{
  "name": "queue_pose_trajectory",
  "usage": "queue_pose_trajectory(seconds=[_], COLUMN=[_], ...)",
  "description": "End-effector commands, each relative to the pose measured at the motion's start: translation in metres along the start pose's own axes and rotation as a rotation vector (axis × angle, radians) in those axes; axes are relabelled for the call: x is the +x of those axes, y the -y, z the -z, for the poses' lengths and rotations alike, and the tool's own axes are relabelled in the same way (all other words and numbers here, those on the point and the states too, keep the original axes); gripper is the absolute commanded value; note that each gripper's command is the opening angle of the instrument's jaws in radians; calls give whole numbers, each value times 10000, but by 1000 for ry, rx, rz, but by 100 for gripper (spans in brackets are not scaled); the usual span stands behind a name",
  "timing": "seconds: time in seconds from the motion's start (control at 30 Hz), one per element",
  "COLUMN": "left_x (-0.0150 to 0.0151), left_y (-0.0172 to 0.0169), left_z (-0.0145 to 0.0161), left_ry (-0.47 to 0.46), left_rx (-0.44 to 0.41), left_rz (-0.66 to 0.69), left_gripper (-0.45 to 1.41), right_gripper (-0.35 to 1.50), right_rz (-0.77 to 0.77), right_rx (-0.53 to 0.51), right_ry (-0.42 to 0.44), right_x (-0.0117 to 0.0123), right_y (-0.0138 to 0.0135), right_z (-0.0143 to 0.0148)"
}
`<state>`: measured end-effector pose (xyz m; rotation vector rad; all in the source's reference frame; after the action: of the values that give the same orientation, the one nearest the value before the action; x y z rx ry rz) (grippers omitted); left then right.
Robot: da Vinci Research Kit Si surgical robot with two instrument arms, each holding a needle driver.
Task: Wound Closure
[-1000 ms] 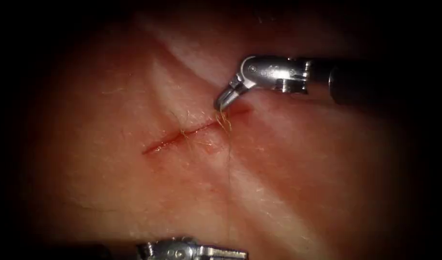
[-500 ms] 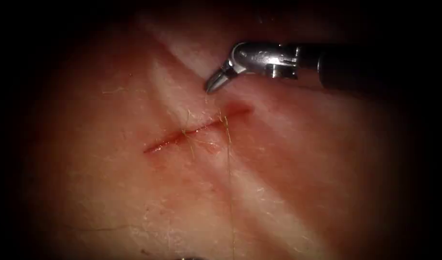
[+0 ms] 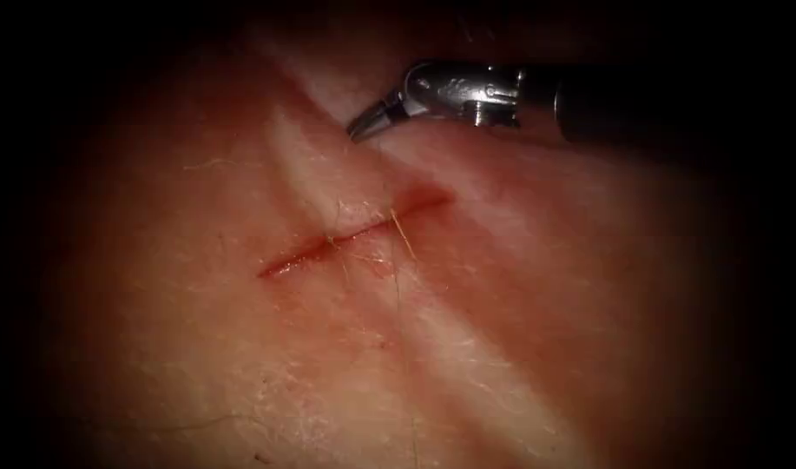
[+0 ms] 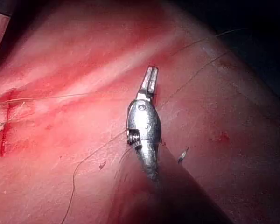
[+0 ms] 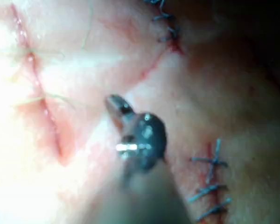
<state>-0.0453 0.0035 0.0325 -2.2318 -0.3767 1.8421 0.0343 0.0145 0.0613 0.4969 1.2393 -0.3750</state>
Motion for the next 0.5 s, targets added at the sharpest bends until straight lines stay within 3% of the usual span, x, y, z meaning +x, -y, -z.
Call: queue_pose_trajectory(seconds=[0.03, 0.2, 0.5], left_x=[-7, -15, -23], left_y=[-4, -16, -21], left_z=[-7, -26, -29], left_ry=[-3, -5, -3], left_rx=[2, 4, 1], left_rz=[0, 15, 26], left_gripper=[-45, -45, -45], right_gripper=[-35, -35, -35], right_rz=[2, -7, -1], right_rx=[-2, -25, -47], right_ry=[1, 14, 40], right_x=[-1, -10, -22], right_y=[-8, -7, -4], right_z=[-3, 3, 12])
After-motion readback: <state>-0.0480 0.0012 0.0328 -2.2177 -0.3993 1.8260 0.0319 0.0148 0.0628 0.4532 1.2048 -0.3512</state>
